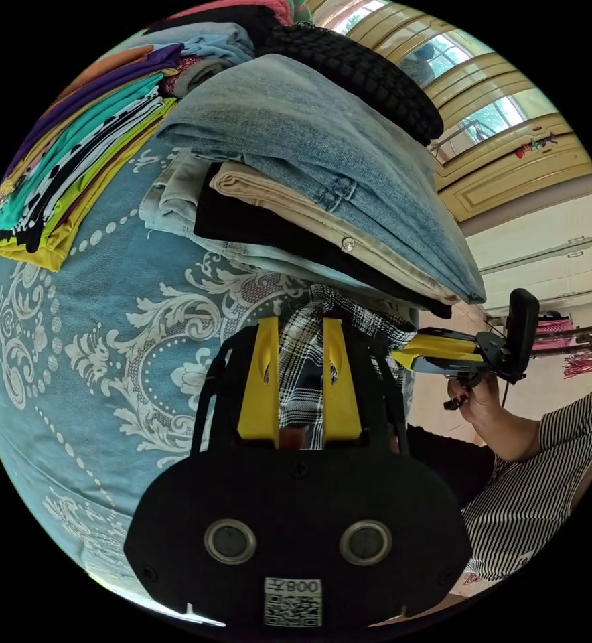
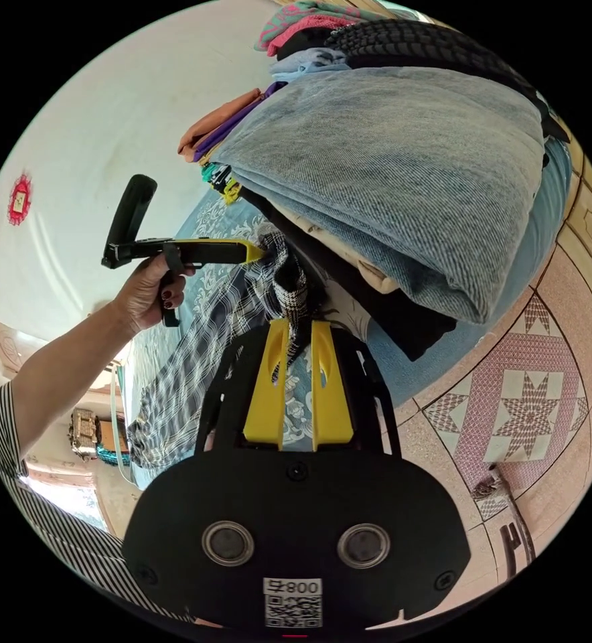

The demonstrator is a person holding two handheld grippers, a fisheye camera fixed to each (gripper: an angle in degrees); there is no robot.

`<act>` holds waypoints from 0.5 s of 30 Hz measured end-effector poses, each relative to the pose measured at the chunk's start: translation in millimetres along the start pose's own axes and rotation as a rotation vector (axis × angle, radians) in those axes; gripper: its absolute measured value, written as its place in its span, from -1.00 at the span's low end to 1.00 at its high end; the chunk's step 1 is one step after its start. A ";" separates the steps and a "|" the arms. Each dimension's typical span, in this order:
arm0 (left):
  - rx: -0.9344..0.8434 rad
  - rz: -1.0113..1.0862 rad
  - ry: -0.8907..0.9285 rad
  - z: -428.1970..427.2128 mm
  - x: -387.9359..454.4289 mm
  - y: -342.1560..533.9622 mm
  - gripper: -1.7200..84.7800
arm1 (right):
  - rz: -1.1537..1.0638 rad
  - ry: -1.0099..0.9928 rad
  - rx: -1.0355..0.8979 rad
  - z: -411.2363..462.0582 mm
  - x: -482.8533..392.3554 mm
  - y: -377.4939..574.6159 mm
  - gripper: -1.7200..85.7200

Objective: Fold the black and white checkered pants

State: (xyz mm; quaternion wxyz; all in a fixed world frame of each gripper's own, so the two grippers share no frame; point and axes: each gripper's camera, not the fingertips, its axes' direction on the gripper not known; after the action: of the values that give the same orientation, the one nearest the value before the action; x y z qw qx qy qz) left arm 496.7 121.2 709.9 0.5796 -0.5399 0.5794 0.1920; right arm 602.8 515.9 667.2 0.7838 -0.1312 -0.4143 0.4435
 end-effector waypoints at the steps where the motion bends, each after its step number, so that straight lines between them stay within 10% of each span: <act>1: 0.003 0.008 -0.009 0.4 0.8 -3.3 -0.76 | 0.001 0.001 0.001 -1.6 0.6 0.5 -0.85; 15: 0.012 0.042 0.025 -14.5 1.5 -48.0 -0.89 | -0.005 -0.041 0.024 -27.6 1.5 20.2 -0.94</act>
State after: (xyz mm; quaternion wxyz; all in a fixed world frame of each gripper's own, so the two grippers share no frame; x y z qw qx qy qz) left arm 531.1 91.8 731.6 0.5713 -0.5263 0.5992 0.1938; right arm 612.5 533.2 639.2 0.7777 -0.1117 -0.4255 0.4491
